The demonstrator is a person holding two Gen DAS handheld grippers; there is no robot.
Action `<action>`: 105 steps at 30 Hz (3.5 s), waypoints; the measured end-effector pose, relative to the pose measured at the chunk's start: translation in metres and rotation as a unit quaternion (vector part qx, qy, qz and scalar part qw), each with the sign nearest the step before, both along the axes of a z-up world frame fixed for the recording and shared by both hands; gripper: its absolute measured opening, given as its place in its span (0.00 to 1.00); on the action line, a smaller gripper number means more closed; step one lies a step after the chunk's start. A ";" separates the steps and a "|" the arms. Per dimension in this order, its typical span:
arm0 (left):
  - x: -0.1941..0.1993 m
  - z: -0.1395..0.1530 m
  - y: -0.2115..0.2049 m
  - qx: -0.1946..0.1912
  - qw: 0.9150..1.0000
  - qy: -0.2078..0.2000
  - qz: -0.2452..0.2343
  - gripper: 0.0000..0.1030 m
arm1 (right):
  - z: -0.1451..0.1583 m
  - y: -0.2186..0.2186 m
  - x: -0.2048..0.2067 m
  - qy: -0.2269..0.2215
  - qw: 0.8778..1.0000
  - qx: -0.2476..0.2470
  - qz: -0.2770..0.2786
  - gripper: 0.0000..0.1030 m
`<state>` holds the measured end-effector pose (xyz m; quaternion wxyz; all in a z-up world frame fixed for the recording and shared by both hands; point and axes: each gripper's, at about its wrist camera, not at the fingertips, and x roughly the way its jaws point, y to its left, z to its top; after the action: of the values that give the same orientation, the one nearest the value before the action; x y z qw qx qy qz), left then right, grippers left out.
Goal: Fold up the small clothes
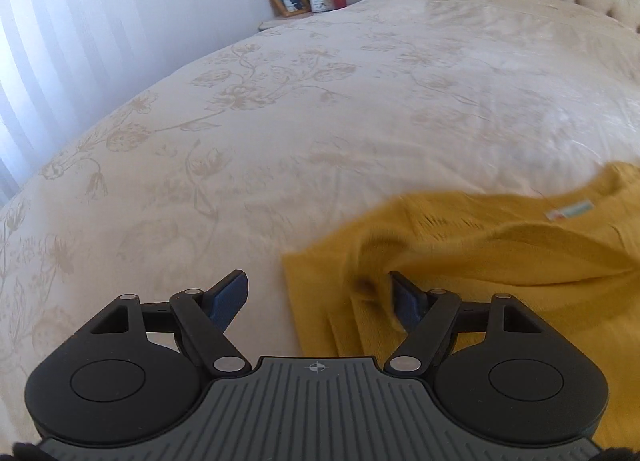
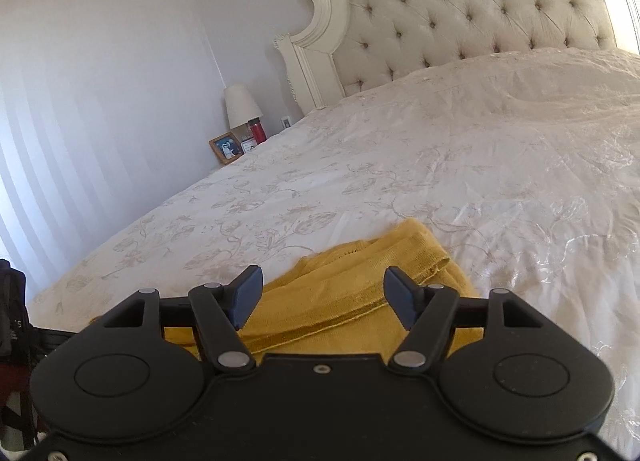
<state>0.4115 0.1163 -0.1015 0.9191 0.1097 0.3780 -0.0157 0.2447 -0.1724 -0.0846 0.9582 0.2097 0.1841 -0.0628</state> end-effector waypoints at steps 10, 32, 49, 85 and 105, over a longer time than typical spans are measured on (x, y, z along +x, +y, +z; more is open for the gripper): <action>0.017 0.008 0.023 0.000 0.998 0.013 0.064 0.72 | -0.007 -0.004 0.002 0.017 1.000 0.021 0.004 0.68; 0.042 0.026 0.067 -0.188 0.975 0.048 0.105 0.83 | -0.023 0.012 0.018 0.077 0.996 -0.006 0.053 0.69; -0.052 -0.012 -0.019 -0.099 0.994 0.024 -0.041 0.94 | -0.028 0.013 0.025 0.096 0.993 -0.038 0.058 0.69; -0.062 -0.053 0.001 -0.156 0.987 -0.048 0.016 1.00 | -0.029 -0.062 0.155 0.167 0.980 -0.097 0.053 0.68; 0.001 -0.023 -0.028 -0.111 0.991 0.074 -0.034 1.00 | -0.033 0.009 0.143 0.149 0.948 -0.166 0.227 0.69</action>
<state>0.4127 0.0880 -0.1249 0.8942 0.0183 0.4368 -0.0965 0.3873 -0.1636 -0.1179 0.9302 -0.0118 0.3541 0.0964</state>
